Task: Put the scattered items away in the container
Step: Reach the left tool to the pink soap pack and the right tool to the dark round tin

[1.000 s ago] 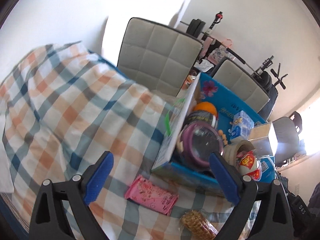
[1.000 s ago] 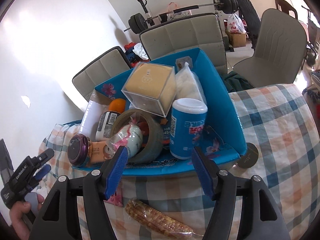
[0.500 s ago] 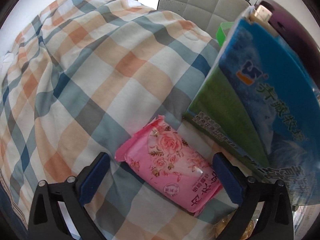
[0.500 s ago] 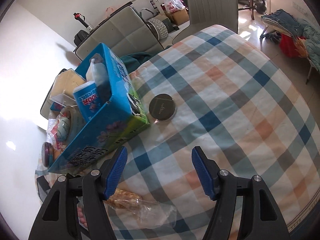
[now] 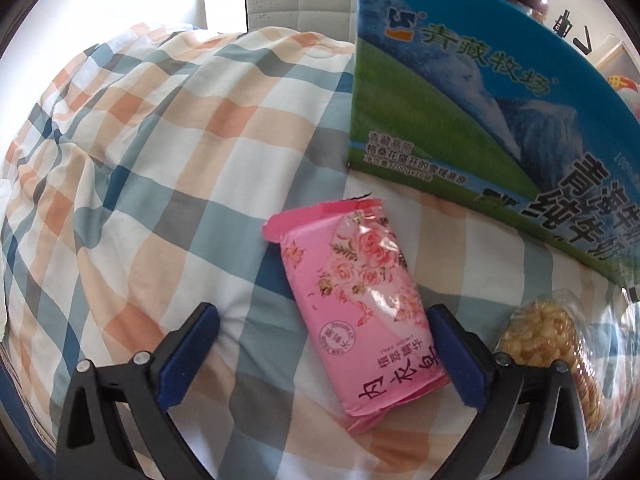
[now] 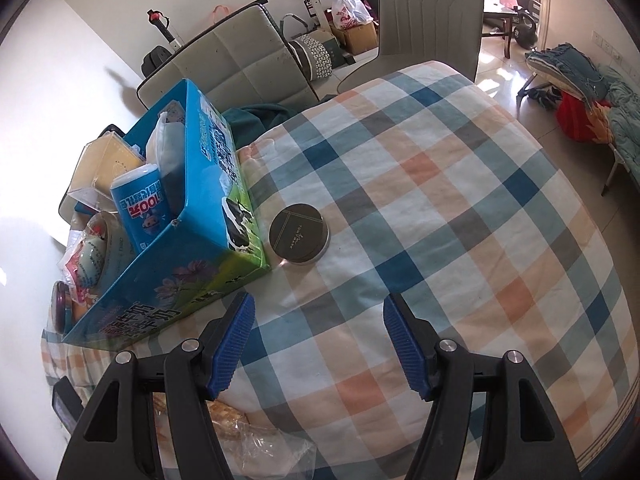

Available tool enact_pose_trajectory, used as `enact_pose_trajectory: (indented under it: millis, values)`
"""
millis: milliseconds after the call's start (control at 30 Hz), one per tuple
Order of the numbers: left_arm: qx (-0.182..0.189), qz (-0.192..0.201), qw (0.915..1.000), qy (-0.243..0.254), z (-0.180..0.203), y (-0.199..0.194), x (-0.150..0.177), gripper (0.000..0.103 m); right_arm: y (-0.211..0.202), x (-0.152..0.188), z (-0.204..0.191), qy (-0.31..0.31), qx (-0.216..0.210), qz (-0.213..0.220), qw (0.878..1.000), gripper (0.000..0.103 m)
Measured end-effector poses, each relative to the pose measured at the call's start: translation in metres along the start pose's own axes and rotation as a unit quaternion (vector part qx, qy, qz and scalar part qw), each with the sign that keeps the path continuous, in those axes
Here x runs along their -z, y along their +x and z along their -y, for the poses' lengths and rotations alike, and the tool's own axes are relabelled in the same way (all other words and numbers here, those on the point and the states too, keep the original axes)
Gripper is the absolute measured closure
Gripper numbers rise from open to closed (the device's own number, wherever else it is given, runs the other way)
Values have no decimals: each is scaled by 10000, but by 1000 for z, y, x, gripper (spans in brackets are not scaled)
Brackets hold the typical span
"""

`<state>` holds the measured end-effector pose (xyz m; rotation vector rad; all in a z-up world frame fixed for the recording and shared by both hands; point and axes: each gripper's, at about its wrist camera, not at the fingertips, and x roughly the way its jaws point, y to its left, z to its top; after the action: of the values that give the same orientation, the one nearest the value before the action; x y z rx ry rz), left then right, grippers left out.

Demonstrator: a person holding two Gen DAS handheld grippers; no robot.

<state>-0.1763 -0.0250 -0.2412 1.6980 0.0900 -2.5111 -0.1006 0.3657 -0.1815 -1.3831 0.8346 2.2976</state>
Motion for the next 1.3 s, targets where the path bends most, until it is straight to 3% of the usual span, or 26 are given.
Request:
enact_pose_trajectory:
  millis: [133,267,467,733,833,967,1067,1133,1200,1300]
  values:
    - [48,-167,9998,-28,-5,-8,10,0,24,-23,-15,-504,384,63,9980,34]
    - [166,-319,9991,220,-8,-15,19,0,62,-40,-34,-1405,1040,-57,9846,34]
    - [285,-508,9969,529,-11,-24,31,0,89,-37,-59,-2317,1179,-97,9656,34]
    - [223,-545,9980,237,-4,-32,29,0,89,-45,-39,-1837,759,-204,9798,34]
    - [148,-458,9987,184,3,-34,26,0,84,-42,-33,-1733,754,-274,9816,42]
    - [166,-371,9991,91,6,-39,28,0,73,-34,-21,-1669,886,-769,9790,45]
    - [176,-365,9991,141,8,-43,32,0,53,-36,-18,-1604,474,-413,9850,44]
    - [165,-395,9989,216,11,-46,34,0,57,-37,-34,-2118,597,-249,9752,39]
    - [186,-441,9986,237,12,-49,35,0,79,-34,-51,-2632,767,-500,9604,38]
    - [240,-498,9982,217,13,-53,36,0,101,-26,-66,-3146,1008,-494,9426,33]
